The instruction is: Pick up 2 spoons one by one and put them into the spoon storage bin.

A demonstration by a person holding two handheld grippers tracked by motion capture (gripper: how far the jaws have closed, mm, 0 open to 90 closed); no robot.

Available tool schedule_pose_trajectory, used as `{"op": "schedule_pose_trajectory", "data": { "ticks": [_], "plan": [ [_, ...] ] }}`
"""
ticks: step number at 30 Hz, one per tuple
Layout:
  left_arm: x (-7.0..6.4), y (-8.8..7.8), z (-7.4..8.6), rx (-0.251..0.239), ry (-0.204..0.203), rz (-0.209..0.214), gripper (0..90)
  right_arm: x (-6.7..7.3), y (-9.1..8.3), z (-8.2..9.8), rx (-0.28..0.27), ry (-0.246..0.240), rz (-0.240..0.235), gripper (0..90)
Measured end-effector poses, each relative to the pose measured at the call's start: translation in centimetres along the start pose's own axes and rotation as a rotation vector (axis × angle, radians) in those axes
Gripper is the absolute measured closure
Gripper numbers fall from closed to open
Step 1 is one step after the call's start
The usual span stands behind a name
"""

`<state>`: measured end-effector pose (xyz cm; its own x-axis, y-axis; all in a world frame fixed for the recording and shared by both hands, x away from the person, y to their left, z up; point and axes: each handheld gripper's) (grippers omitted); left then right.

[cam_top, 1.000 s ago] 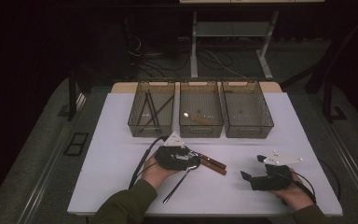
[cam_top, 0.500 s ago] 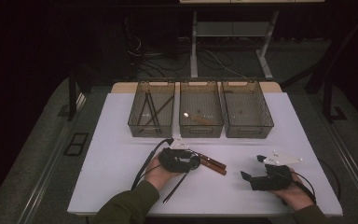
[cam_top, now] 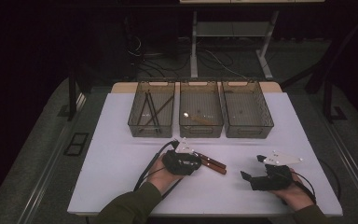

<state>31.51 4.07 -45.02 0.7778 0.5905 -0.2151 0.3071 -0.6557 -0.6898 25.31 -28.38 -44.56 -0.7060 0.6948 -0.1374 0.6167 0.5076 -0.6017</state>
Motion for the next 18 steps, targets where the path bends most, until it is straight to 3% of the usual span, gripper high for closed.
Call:
{"op": "schedule_pose_trajectory", "data": {
  "ticks": [2, 3, 9, 13, 16, 18],
  "plan": [
    [-0.34, 0.24, 0.07, -0.009, -0.003, 0.001, 60.4, 0.03, 0.01, 0.00, 0.001, 0.003, -0.001, 11.6],
    [-0.37, 0.17, 0.02, 0.008, 0.028, -0.004, 60.3, 0.01, 0.02, -0.01, 0.000, 0.000, 0.000, 11.6],
    [-0.41, 0.01, -0.15, 0.015, 0.037, -0.008, 69.1, 0.02, 0.02, -0.01, 0.002, 0.002, -0.001, 11.6],
    [-0.15, -0.38, -0.24, 0.011, 0.024, 0.011, 77.1, 0.02, 0.02, 0.00, 0.002, 0.001, -0.001, 11.6],
    [-0.17, -0.50, -0.27, -0.015, -0.008, 0.048, 83.5, 0.03, 0.06, 0.02, 0.008, -0.004, -0.002, 11.6],
    [-0.07, -0.63, -0.38, -0.008, 0.006, 0.064, 86.4, 0.04, 0.03, 0.01, 0.007, -0.003, -0.001, 11.6]
  ]
}}
Point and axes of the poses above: each handheld gripper's, and its own axes: y roughly forward along the jaws, z roughly out of its underside, x roughly to its left, and after that the axes turned 12 degrees about -y, right-handed
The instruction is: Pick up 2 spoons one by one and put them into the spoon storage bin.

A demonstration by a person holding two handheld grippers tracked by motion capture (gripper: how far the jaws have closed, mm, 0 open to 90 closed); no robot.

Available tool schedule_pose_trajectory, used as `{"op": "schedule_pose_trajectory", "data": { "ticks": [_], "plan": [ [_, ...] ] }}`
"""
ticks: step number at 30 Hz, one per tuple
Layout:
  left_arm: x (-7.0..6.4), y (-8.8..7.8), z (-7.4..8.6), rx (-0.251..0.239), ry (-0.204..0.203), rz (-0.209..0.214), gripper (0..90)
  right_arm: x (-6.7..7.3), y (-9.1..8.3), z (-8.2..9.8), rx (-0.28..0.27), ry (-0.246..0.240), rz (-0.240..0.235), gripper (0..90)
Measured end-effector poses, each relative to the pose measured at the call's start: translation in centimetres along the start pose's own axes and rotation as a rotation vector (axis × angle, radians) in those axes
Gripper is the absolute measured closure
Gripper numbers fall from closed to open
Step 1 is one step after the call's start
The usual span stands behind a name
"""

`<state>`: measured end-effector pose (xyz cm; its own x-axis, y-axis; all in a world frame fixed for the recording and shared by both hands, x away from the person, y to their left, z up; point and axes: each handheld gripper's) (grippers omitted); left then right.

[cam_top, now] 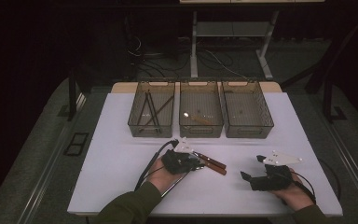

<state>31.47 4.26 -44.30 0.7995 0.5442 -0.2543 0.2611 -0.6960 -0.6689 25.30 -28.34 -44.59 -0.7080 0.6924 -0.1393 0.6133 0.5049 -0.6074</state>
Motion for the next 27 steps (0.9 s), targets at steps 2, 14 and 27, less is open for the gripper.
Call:
{"op": "schedule_pose_trajectory", "data": {
  "ticks": [2, 14, 27],
  "plan": [
    [0.0, -0.1, 0.0, 0.007, 0.001, 0.005, 87.6, 0.0, 0.0, 0.0, -0.002, 0.001, 0.001, 11.6],
    [1.2, -0.4, -0.2, 0.007, -0.051, 0.059, 88.1, 0.0, 0.0, 0.0, -0.006, 0.002, 0.001, 11.6],
    [2.2, -2.5, -0.9, -0.052, -0.095, 0.081, 88.1, 0.0, -0.1, 0.0, -0.010, 0.002, 0.000, 11.6]
  ]
}}
Point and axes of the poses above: each handheld gripper's, and its own axes: y roughly forward along the jaws, z roughly out of its underside, x roughly to its left, and after that the axes turned 12 degrees about -y, right-handed
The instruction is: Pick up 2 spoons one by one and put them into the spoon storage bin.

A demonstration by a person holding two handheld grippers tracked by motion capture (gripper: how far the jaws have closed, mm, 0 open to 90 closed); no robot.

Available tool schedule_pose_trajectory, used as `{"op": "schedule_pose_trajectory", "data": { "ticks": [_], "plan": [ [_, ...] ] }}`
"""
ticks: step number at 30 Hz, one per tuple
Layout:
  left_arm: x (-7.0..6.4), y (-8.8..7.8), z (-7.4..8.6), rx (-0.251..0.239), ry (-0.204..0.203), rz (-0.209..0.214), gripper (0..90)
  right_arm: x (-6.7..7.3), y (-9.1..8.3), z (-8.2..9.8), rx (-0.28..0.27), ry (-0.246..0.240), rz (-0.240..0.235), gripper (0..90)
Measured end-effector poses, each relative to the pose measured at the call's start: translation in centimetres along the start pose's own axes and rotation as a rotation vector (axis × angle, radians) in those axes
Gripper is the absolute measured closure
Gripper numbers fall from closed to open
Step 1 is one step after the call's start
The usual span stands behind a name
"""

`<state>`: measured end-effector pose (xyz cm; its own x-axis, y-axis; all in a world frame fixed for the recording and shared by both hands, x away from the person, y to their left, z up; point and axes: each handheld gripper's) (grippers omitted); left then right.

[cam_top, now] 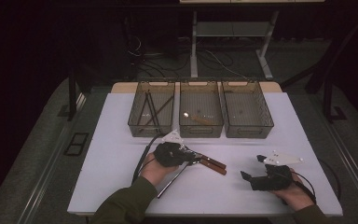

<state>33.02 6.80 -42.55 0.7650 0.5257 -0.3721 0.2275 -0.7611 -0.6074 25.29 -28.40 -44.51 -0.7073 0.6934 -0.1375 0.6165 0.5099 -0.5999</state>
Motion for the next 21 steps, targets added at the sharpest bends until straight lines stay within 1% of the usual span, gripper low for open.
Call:
{"op": "schedule_pose_trajectory", "data": {
  "ticks": [10, 11, 12, 15, 17, 20, 21],
  "plan": [
    [0.3, -1.0, -0.8, -0.050, -0.008, 0.006, 88.1, 0.0, 0.0, 0.0, -0.002, -0.003, 0.002, 11.6],
    [0.4, -1.1, -0.9, -0.047, 0.000, 0.005, 88.1, 0.0, 0.0, 0.0, -0.001, -0.002, 0.001, 11.6],
    [0.4, -1.2, -1.0, -0.057, -0.007, 0.009, 88.1, 0.0, 0.0, 0.0, -0.001, -0.001, 0.001, 11.6],
    [0.5, -1.4, -1.2, -0.071, -0.007, 0.012, 88.1, 0.0, 0.0, 0.0, 0.000, -0.001, 0.002, 11.6],
    [0.5, -1.6, -1.5, -0.073, 0.005, 0.010, 88.1, 0.0, 0.0, 0.0, 0.000, 0.000, 0.002, 11.6],
    [0.6, -1.9, -2.0, -0.091, 0.015, 0.019, 88.1, 0.0, 0.1, 0.0, -0.004, -0.004, 0.002, 11.6],
    [0.6, -2.0, -2.2, -0.094, 0.021, 0.016, 88.1, 0.0, 0.1, 0.0, -0.004, -0.004, 0.003, 11.6]
  ]
}}
Point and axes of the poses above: each handheld gripper's, and its own axes: y roughly forward along the jaws, z roughly out of its underside, x roughly to its left, and after that the axes turned 12 degrees about -y, right-handed
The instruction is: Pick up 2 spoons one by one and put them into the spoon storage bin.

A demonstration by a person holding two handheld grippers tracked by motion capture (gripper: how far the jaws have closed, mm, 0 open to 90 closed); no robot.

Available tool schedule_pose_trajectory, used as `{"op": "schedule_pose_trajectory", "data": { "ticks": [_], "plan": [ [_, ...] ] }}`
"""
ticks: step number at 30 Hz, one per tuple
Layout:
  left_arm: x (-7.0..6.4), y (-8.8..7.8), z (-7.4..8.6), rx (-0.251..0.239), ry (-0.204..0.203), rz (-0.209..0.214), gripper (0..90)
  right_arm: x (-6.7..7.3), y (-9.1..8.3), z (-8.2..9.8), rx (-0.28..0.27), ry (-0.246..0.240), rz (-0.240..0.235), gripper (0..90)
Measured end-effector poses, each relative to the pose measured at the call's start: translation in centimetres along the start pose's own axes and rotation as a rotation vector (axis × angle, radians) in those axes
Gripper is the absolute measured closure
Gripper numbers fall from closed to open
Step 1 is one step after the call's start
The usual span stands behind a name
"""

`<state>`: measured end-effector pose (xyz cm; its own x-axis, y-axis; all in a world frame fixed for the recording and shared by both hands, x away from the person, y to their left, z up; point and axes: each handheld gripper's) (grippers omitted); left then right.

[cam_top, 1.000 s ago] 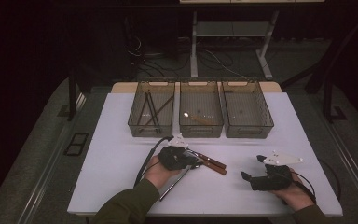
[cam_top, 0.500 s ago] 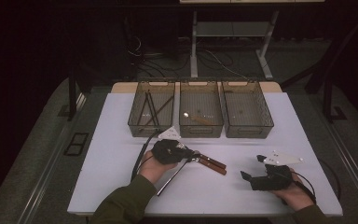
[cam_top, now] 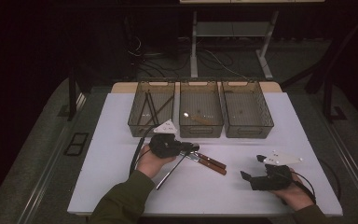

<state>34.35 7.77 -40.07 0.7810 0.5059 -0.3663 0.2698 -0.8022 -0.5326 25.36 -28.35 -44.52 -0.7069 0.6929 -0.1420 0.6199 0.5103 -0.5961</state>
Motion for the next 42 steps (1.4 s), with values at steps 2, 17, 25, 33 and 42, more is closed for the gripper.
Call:
{"op": "schedule_pose_trajectory", "data": {
  "ticks": [2, 17, 25, 33, 42],
  "plan": [
    [0.0, 0.0, -0.3, -0.005, 0.001, 0.003, 88.0, 0.0, 0.0, 0.0, 0.001, -0.001, -0.003, 11.6],
    [0.9, 0.4, -2.7, -0.029, 0.007, 0.014, 88.0, 0.1, 0.4, -0.1, -0.005, 0.020, -0.020, 11.6],
    [1.7, 0.8, -5.9, -0.070, -0.005, 0.003, 88.0, 0.1, 0.3, -0.1, -0.016, 0.018, -0.018, 11.6],
    [3.1, 1.5, -9.6, -0.107, 0.007, -0.028, 88.0, 0.1, 0.1, -0.2, -0.022, 0.020, -0.017, 11.6],
    [5.1, 3.0, -12.9, -0.146, -0.012, -0.058, 88.0, -0.1, -0.1, -0.2, -0.034, 0.027, -0.014, 11.7]
  ]
}}
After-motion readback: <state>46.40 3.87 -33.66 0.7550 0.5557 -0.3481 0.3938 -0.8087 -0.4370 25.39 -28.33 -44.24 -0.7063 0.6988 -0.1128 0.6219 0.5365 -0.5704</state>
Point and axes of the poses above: each handheld gripper's, and its own axes: y roughly forward along the jaws, z roughly out of its underside, x roughly to its left, and after that the axes turned 12 degrees about -y, right-handed
